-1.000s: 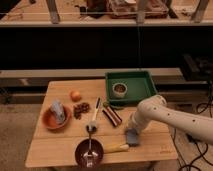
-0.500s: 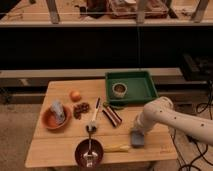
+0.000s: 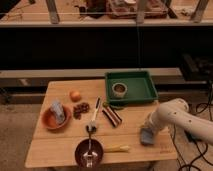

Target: Wipe table surface with sponge

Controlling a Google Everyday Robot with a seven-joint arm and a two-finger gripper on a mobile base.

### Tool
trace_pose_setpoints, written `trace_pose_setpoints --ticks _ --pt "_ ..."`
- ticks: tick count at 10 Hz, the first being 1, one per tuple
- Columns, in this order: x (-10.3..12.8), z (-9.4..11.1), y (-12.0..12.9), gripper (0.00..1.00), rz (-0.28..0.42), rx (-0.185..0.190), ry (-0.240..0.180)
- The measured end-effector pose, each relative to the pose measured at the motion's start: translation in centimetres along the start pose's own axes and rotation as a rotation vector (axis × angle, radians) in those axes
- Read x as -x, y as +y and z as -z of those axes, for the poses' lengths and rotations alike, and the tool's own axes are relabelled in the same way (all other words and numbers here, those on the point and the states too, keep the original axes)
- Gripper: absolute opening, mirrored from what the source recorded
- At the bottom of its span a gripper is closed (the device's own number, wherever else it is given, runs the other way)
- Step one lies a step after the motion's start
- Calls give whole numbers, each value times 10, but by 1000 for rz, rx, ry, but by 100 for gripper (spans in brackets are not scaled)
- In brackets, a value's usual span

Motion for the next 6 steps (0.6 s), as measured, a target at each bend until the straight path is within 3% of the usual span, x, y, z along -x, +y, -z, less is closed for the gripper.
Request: trace_pose_setpoints --ticks 3,6 --pt "-35 -3 -6 0 -19 -4 32" --pt "-56 -16 -27 0 5 -3 20"
